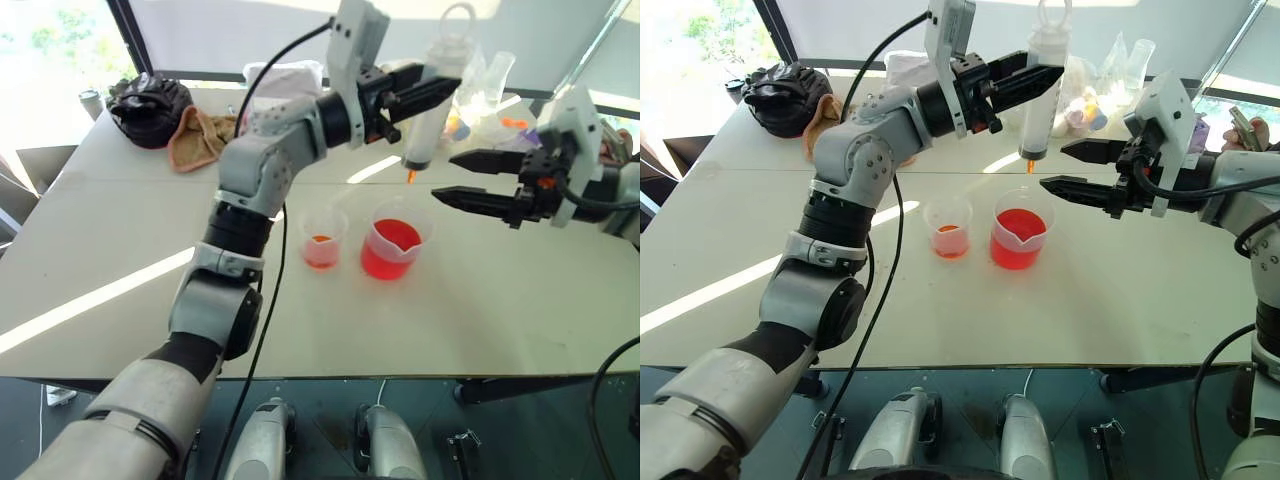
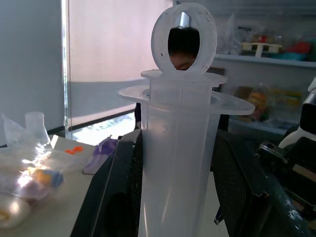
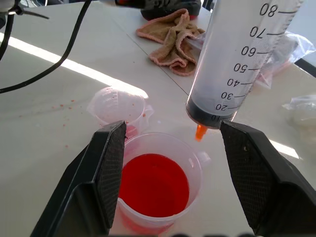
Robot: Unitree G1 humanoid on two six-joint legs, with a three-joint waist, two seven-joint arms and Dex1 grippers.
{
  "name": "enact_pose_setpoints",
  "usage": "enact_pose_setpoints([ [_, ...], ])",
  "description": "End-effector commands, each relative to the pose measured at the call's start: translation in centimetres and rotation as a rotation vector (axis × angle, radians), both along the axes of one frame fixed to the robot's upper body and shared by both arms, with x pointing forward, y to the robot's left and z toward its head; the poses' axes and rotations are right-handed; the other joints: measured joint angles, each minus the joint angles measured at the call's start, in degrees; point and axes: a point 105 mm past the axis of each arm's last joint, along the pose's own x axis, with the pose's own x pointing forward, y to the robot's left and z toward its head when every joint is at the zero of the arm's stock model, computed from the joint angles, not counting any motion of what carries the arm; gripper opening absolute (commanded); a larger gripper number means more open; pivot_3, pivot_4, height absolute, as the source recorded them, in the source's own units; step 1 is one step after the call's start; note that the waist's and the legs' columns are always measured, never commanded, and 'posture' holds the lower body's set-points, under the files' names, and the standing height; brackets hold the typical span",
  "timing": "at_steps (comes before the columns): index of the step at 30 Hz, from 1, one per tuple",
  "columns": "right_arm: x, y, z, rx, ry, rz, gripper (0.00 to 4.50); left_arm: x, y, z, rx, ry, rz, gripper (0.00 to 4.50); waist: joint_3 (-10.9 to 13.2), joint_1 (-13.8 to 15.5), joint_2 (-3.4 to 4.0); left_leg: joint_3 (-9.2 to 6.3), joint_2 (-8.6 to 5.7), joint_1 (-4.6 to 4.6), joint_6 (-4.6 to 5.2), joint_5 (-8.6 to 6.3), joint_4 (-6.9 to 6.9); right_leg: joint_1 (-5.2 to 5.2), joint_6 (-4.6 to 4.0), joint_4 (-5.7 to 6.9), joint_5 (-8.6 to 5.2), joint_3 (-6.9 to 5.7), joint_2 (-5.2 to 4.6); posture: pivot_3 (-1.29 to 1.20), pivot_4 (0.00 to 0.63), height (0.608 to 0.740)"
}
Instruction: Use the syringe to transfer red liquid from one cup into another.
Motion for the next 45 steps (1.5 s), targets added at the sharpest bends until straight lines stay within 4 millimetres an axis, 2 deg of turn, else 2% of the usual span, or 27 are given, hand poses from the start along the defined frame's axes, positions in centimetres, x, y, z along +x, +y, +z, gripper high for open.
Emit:
enact_pose_setpoints([
  [1,-1.0,-0.1,1.7,0.038,-0.050,-0.006,3.13,-0.3,-0.6,-1.6,0.032,-0.028,-0.019,1.46,0.00,0.05,0.00,0.00,0.00,0.00,0.00,0.00,0.01,0.00,0.00,0.00,0.00,-0.01,0.00,0.00,0.150,0.740],
  [7,-1.7,-0.1,3.3,0.202,-0.030,0.015,3.13,-0.8,-1.1,-4.4,0.069,-0.030,-0.036,1.46,0.00,0.12,0.00,-0.18,0.03,-0.07,0.13,-0.08,0.18,0.01,-0.01,0.01,0.00,0.00,0.00,0.00,0.150,0.740],
  [12,-1.3,0.5,4.1,0.304,-0.028,0.010,3.13,-1.4,-1.4,-5.7,0.080,-0.009,-0.051,1.46,0.00,0.08,0.01,-0.19,0.05,-0.10,0.27,-0.18,0.44,0.10,-0.08,0.01,-0.03,0.01,-0.03,0.00,0.150,0.740],
  [18,-0.1,1.6,3.0,0.317,-0.008,-0.034,3.13,-2.1,-1.5,-6.6,0.101,0.016,-0.066,1.46,-0.01,0.02,0.03,-0.19,0.05,-0.10,0.33,-0.21,0.55,0.15,-0.21,0.01,-0.10,0.03,-0.04,0.00,0.150,0.740],
  [23,0.9,2.0,2.1,0.309,-0.015,-0.082,3.13,-2.1,-1.3,-6.6,0.101,0.032,-0.055,1.46,-0.01,0.10,0.04,-0.19,0.03,-0.12,0.34,-0.21,0.56,0.15,-0.19,0.01,-0.09,0.02,-0.03,0.00,0.150,0.740],
  [31,1.3,2.1,2.0,0.322,-0.018,-0.102,3.13,-2.2,-1.2,-6.6,0.105,0.036,-0.053,1.46,-0.01,0.07,0.04,-0.18,0.03,-0.11,0.36,-0.23,0.57,0.15,-0.18,0.01,-0.09,0.02,-0.03,0.00,0.150,0.740],
  [34,1.4,2.1,2.0,0.324,-0.016,-0.102,2.33,-2.2,-1.2,-6.6,0.108,0.037,-0.049,1.46,-0.01,0.05,0.05,-0.18,0.04,-0.11,0.37,-0.23,0.57,0.15,-0.18,0.02,-0.09,0.02,-0.03,0.00,0.150,0.740],
  [38,1.4,2.1,2.1,0.328,-0.016,-0.098,0.24,-2.2,-1.0,-6.8,0.114,0.041,-0.044,1.46,-0.01,0.04,0.04,-0.18,0.04,-0.11,0.37,-0.23,0.57,0.15,-0.20,0.01,-0.10,0.02,-0.03,0.00,0.150,0.740],
  [39,1.4,2.1,2.1,0.328,-0.016,-0.098,0.02,-2.2,-1.0,-6.9,0.115,0.041,-0.043,1.46,-0.01,0.05,0.04,-0.19,0.04,-0.11,0.37,-0.23,0.57,0.15,-0.21,0.01,-0.10,0.02,-0.03,0.00,0.150,0.740],
  [45,1.1,2.6,2.2,0.323,0.003,-0.060,0.02,-2.2,-1.0,-7.1,0.119,0.049,-0.039,1.46,-0.01,0.06,0.05,-0.19,0.04,-0.11,0.38,-0.24,0.57,0.15,-0.21,0.00,-0.11,0.02,-0.03,0.00,0.150,0.740],
])
